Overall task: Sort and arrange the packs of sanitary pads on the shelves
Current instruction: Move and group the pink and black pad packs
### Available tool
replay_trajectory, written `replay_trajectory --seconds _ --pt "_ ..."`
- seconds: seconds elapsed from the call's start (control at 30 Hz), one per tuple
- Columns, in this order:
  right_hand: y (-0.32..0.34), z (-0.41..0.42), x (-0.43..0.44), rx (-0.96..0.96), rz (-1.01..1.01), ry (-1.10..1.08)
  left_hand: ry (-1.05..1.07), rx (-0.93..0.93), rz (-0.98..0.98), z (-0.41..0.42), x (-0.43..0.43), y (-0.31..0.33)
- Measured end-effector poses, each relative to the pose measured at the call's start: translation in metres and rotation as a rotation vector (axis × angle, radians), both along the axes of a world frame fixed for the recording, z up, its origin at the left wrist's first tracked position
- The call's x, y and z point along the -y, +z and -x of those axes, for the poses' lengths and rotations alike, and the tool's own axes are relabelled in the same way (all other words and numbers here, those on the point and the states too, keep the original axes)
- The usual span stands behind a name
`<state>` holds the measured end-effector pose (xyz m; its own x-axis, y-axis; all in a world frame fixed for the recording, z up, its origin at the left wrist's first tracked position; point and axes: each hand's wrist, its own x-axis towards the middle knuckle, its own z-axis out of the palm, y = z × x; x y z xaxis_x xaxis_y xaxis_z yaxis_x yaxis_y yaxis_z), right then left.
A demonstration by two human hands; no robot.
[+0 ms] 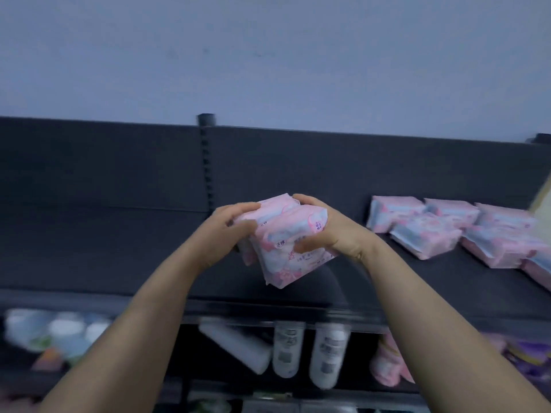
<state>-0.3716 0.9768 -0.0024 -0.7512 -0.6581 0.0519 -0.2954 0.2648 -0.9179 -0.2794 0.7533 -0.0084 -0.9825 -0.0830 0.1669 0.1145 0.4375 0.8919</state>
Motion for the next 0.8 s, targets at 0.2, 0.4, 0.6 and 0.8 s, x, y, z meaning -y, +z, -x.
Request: replay_trajectory --seconds 0.2,0.4,0.6,0.8 --pt "0.011 -0.067 0.152 -0.081 -0.021 0.235 0.304 -0.057 0.15 -0.093 0.138 0.001" --pt "0.001 -0.122 0.302 -0.01 0.067 0.35 0.697 -0.053 0.297 -0.195 0.257 0.001" --pt "0.001 -0.187 0.449 -0.015 0.147 0.479 1.088 -0.017 0.354 -0.31 0.355 -0.007" --pt "-0.012 -0.257 0.569 0.024 0.225 0.545 1.391 0.087 0.359 -0.403 0.414 -0.024"
